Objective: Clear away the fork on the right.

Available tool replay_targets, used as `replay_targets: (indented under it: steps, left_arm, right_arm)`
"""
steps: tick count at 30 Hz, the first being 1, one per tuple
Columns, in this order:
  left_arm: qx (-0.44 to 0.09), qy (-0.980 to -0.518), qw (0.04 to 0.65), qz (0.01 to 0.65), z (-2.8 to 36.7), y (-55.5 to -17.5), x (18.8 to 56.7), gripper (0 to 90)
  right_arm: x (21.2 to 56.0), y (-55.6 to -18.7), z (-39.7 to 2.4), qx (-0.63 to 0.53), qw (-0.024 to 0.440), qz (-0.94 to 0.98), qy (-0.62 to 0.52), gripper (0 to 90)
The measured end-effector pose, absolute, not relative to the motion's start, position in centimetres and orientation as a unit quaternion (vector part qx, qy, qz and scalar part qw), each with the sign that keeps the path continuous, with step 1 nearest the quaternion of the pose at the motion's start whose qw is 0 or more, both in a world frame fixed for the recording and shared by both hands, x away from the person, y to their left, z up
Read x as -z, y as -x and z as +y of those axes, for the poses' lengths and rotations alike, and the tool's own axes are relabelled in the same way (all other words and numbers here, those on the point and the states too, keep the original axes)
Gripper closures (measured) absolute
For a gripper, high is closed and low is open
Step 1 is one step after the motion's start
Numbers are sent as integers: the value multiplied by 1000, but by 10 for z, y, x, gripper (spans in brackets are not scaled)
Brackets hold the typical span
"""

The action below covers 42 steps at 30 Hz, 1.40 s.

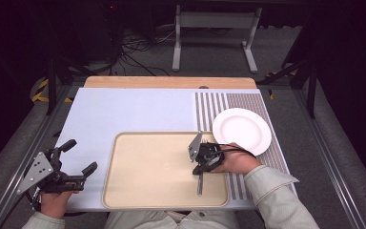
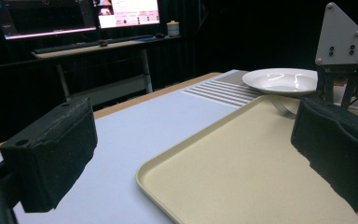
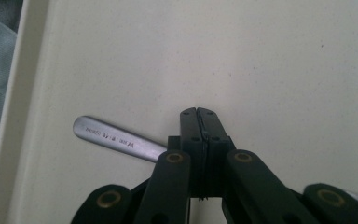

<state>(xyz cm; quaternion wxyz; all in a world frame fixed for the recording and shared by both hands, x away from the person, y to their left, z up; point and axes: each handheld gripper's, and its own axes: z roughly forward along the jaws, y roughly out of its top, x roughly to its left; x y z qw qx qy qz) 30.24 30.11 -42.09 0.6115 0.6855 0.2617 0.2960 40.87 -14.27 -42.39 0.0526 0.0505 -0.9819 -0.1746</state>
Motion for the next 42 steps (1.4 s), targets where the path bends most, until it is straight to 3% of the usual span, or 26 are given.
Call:
replay_targets:
  steps: [19, 23, 26, 31, 32, 36, 42]
  left_arm:
    - [-295, -685, 612, 263, 300, -303, 421, 9]
    - [-294, -686, 611, 264, 300, -303, 422, 9]
    - [-295, -685, 612, 264, 301, -302, 422, 9]
    - [-295, -688, 608, 264, 301, -301, 422, 9]
    - [-295, -687, 609, 265, 302, -301, 422, 9]
    - [-295, -685, 611, 266, 302, -301, 422, 9]
    - [-295, -686, 610, 265, 301, -303, 422, 9]
  right_arm:
    - [424, -407, -158, 193, 48, -979, -35, 900]
    - [409, -403, -162, 235, 13, -971, -32, 861]
    - [396, -400, -166, 266, -19, -964, -18, 748]
    - [379, -394, -175, 308, -66, -949, 14, 482]
    - [379, -394, -175, 308, -66, -949, 14, 482]
    - [370, -388, -184, 333, -105, -936, 49, 310]
    - [359, -378, -200, 382, -147, -908, 87, 161]
